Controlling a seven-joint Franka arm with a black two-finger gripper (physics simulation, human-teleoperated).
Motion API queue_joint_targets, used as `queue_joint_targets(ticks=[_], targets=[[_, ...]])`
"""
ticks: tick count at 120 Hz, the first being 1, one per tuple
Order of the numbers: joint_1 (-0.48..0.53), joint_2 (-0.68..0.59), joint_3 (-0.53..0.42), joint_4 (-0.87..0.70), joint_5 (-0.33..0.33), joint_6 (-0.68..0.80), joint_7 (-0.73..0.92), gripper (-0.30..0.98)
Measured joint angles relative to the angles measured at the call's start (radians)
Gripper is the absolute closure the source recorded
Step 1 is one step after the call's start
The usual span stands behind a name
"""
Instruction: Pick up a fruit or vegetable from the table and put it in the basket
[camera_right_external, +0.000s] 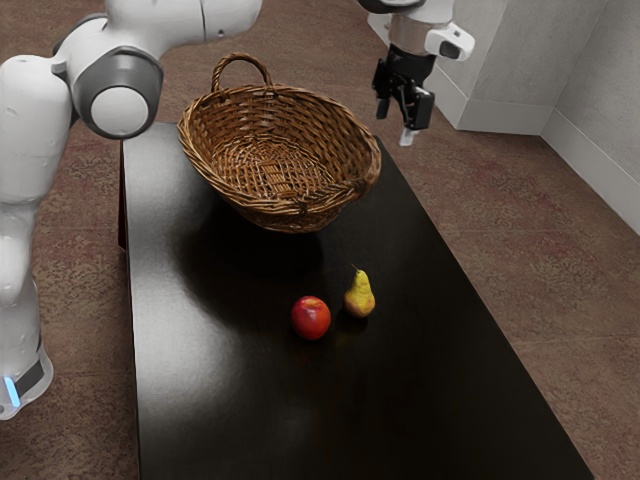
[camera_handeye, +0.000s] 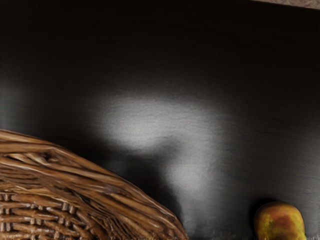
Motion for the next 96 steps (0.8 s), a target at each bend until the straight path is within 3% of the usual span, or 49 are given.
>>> queue_joint_targets(ticks=[34,48,58,64,70,75,83,96], targets=[[0.0,0.001,-0.002,0.003,0.004,-0.017,-0.02,0.0],[-0.001,-0.078,-0.024,0.113,0.0,-0.07,-0.025,0.0],[0.002,-0.179,-0.064,0.098,-0.005,-0.169,-0.028,0.0],[0.017,-0.278,-0.122,-0.042,-0.004,-0.197,-0.03,0.0],[0.014,-0.516,-0.156,-0.41,0.0,-0.14,-0.035,0.0],[0.003,-0.617,-0.182,-0.568,0.005,-0.1,-0.038,0.0],[-0.002,-0.672,-0.242,-0.666,0.016,-0.054,-0.043,0.0],[-0.004,-0.671,-0.333,-0.7,0.032,-0.009,-0.05,0.0]])
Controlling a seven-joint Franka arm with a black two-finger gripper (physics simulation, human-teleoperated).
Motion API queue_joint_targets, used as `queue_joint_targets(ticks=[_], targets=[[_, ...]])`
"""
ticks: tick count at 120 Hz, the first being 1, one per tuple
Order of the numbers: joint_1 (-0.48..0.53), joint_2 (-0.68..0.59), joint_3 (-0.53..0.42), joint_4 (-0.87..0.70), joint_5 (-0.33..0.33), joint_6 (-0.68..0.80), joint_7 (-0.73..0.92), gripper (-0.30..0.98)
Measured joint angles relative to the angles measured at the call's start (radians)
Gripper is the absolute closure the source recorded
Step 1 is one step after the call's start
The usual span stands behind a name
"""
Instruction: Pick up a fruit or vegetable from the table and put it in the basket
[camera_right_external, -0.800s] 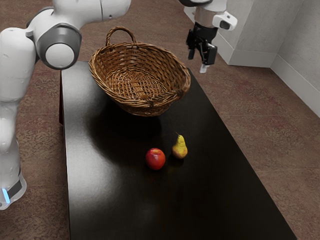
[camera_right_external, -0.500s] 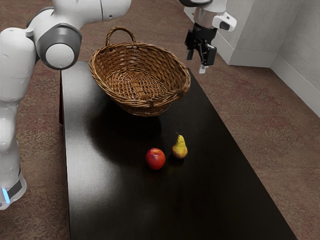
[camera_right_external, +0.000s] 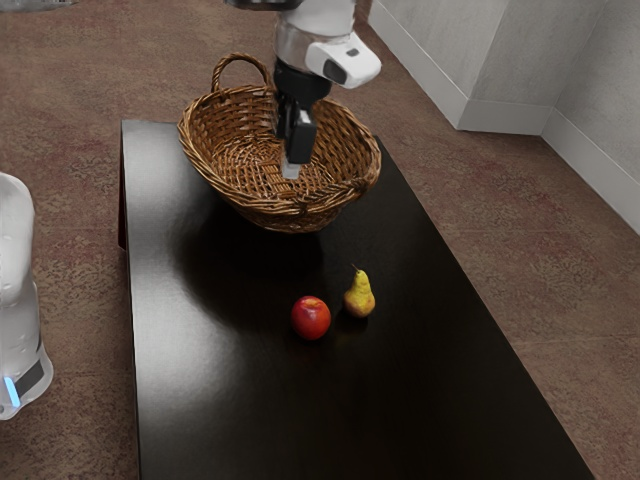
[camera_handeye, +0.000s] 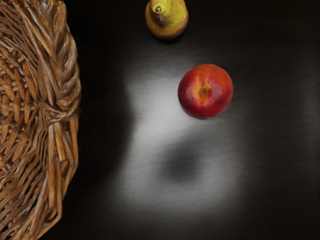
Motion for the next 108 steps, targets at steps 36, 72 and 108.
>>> queue_joint_targets(ticks=[36,72,108], targets=[[0.006,0.52,-0.208,0.453,0.067,0.01,0.055,0.0],[-0.111,0.392,-0.155,0.114,-0.038,0.16,0.124,0.0],[-0.014,0.33,-0.079,-0.032,-0.06,0.251,0.187,0.0]])
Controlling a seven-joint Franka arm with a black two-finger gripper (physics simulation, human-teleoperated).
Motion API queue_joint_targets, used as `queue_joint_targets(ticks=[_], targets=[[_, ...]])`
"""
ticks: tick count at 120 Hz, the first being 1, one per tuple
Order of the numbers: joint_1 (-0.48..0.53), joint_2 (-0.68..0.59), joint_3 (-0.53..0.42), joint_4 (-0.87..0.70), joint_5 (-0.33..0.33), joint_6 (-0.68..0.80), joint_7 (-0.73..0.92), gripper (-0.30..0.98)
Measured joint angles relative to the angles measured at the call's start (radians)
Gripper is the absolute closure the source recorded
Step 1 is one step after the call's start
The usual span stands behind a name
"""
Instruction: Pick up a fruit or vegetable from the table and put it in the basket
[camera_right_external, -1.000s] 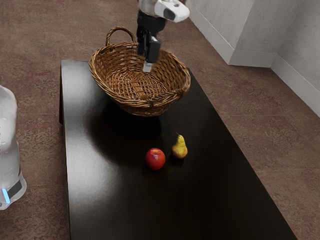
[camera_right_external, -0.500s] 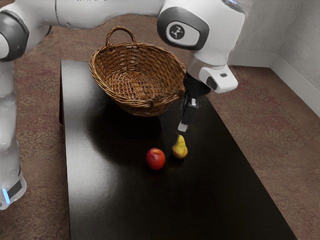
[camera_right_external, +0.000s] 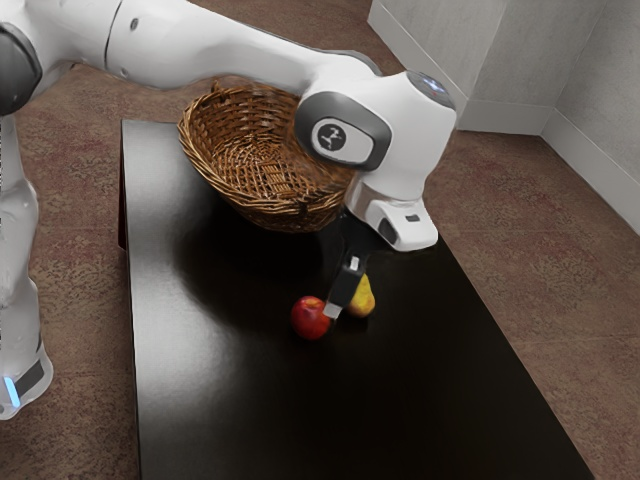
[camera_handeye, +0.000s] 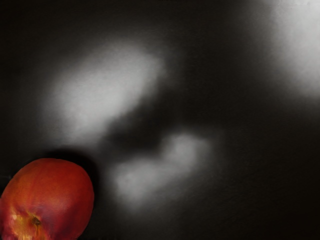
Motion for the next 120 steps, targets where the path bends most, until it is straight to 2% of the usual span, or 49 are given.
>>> queue_joint_targets(ticks=[8,14,45,61,89,120], targets=[[0.1,-0.002,0.0,-0.002,-0.002,0.013,0.011,0.0],[0.132,-0.002,0.0,-0.004,-0.003,0.022,0.019,0.01],[0.032,0.0,-0.001,-0.009,-0.005,0.051,0.049,0.0],[0.046,-0.003,-0.001,-0.022,-0.005,0.06,0.06,0.0],[0.057,-0.099,-0.001,-0.206,-0.019,0.115,0.073,0.0],[0.058,-0.128,-0.001,-0.305,-0.023,0.167,0.081,0.0]])
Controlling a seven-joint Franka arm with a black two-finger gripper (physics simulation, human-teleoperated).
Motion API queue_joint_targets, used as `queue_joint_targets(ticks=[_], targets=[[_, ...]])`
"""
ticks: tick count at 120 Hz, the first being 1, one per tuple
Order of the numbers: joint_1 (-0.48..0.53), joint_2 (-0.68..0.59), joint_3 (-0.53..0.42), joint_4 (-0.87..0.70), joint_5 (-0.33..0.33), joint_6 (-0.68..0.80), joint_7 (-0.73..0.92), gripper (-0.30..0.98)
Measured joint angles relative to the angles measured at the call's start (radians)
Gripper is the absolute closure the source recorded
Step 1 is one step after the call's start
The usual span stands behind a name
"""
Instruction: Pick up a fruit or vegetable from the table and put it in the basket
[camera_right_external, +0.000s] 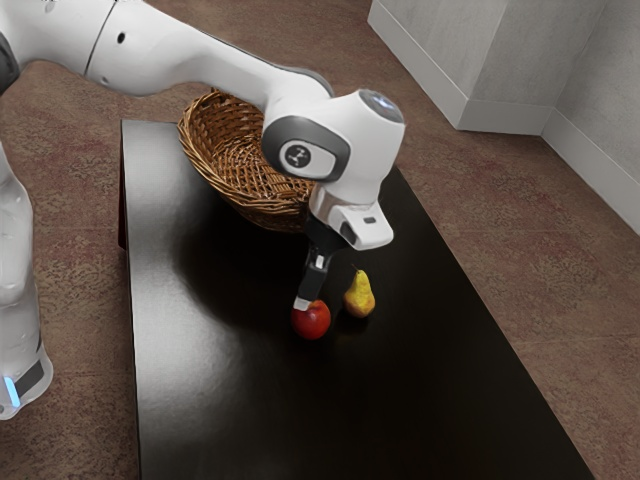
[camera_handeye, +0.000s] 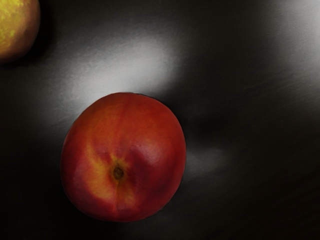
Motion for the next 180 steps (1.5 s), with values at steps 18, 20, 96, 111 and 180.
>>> queue_joint_targets(ticks=[18,20,96,111,180], targets=[[0.0,0.004,-0.001,-0.03,0.0,0.03,0.003,0.0],[0.0,0.004,0.0,-0.031,0.0,0.033,0.003,0.0],[0.001,0.073,0.025,0.009,0.031,0.081,0.018,0.0],[0.0,0.108,0.025,0.014,0.033,0.09,0.02,0.0],[-0.001,0.161,0.024,-0.007,0.035,0.134,0.022,0.0]])
